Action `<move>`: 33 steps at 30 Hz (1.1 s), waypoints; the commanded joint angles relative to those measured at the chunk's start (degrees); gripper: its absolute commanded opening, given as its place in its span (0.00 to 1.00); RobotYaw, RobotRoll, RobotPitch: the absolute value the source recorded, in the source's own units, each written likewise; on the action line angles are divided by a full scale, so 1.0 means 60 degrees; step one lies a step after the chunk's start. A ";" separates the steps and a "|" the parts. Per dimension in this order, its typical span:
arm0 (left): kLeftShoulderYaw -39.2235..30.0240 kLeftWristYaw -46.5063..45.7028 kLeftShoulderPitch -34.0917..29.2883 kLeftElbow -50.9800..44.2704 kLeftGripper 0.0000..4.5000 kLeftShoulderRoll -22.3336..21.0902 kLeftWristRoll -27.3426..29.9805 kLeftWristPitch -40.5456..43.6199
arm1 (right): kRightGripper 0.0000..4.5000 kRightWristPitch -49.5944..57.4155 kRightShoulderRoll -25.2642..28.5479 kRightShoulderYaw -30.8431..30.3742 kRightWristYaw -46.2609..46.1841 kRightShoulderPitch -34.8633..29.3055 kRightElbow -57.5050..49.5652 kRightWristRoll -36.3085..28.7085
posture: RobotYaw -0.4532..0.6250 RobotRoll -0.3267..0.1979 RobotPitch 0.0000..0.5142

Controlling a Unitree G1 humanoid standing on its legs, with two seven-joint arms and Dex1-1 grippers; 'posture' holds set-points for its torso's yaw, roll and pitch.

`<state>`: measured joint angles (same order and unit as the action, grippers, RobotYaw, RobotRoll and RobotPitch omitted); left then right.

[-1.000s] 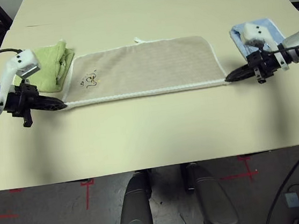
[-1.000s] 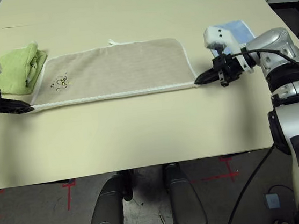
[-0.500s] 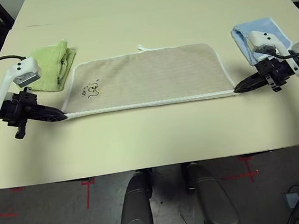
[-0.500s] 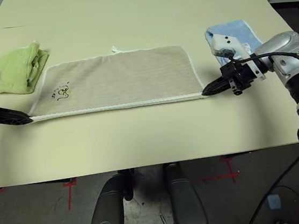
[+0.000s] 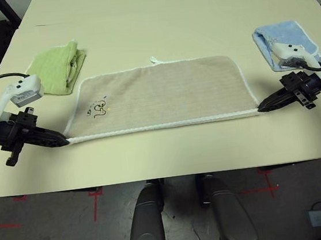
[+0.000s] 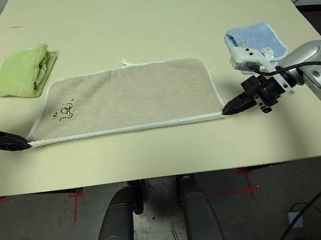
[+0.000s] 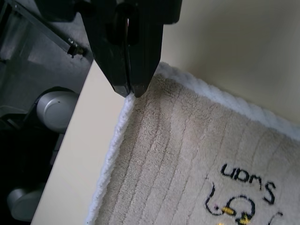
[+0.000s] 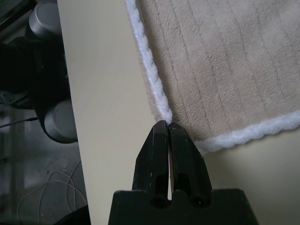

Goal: Fold the towel and set it aside.

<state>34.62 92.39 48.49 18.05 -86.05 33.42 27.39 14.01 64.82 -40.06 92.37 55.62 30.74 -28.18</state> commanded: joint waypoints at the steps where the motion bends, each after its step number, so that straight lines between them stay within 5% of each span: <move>1: 0.0212 0.0018 -0.0111 -0.0192 0.01 -0.0291 0.0087 0.0122 | 0.00 -0.0033 0.0325 -0.0283 0.0021 -0.0162 -0.0156 -0.0133 | 0.38 0.62 0.52; 6: -0.0366 0.0018 0.0352 0.1071 0.01 0.0812 -0.0980 -0.0286 | 0.00 0.0046 0.0122 -0.0083 0.0021 -0.0166 0.0076 -0.0161 | 0.38 0.62 0.52; 13: -0.1842 -0.0213 0.1769 0.3382 0.01 0.2705 -0.2676 -0.0800 | 0.00 0.0084 -0.1466 0.1819 0.0021 0.0828 0.2667 0.0650 | 0.38 0.62 0.51; 22: -0.2742 -0.0170 0.2640 0.4874 0.01 0.3321 -0.4178 -0.1430 | 0.00 -0.0872 -0.2601 0.3504 -0.0651 0.1885 0.5012 0.2308 | 0.39 0.62 0.51; 33: -0.3835 -0.2295 0.3006 0.6156 0.01 0.4275 -0.5146 -0.2427 | 0.00 -0.2837 -0.3532 0.4660 -0.2929 0.1918 0.5824 0.3762 | 0.39 0.62 0.52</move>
<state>13.13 81.27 65.98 52.86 -60.06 4.35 13.60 -2.23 43.45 -13.58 77.15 67.31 63.99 -7.41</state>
